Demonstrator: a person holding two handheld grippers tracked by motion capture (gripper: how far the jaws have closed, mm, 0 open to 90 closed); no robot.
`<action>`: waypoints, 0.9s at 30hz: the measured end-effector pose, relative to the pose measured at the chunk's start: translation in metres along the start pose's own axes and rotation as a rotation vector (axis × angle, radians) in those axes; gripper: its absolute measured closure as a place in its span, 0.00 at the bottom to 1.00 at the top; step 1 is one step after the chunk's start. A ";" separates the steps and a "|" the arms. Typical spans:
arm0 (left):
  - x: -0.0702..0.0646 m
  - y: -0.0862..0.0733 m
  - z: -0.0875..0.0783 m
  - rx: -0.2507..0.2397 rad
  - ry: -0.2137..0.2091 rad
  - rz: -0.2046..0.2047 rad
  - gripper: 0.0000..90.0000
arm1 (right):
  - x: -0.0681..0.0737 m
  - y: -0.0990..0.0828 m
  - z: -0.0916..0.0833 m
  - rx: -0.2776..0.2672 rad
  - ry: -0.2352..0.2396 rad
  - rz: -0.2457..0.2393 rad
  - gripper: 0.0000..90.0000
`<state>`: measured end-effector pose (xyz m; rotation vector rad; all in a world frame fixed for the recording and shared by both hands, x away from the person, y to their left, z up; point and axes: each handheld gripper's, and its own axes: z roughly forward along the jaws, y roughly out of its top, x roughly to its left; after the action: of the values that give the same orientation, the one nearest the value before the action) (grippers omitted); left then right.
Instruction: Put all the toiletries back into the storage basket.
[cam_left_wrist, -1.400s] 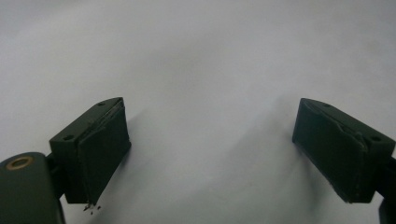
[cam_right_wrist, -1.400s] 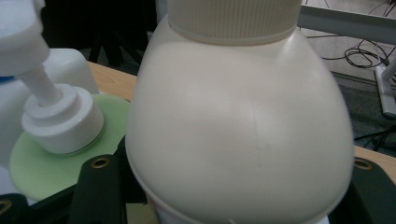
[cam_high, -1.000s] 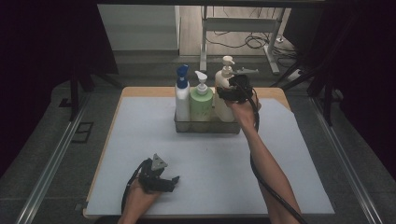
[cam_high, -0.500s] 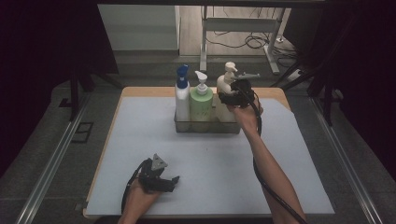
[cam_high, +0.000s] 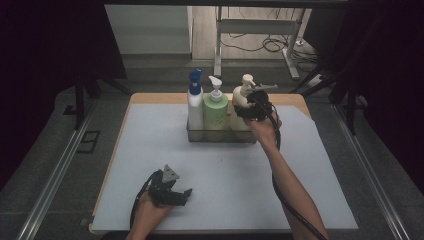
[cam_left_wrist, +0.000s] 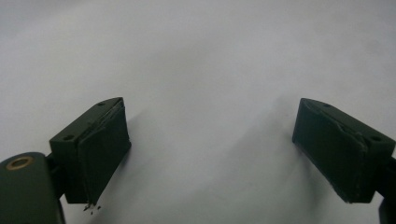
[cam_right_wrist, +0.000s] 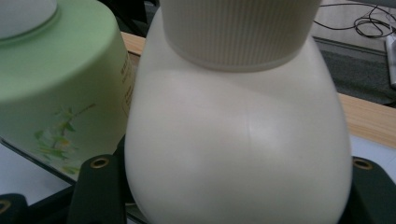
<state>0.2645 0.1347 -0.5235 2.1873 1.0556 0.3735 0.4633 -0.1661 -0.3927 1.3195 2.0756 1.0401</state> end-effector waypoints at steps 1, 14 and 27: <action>0.000 0.000 0.000 0.000 0.000 0.000 0.12 | 0.000 -0.001 0.001 0.004 0.001 0.002 0.41; 0.000 0.000 0.000 0.000 0.001 0.000 0.12 | 0.000 -0.009 0.008 0.024 0.007 0.007 0.41; 0.000 0.000 0.000 -0.001 0.000 0.001 0.12 | -0.001 -0.013 0.010 0.021 0.010 0.002 0.40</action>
<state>0.2645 0.1347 -0.5235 2.1868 1.0544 0.3747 0.4640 -0.1669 -0.4097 1.3301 2.0986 1.0306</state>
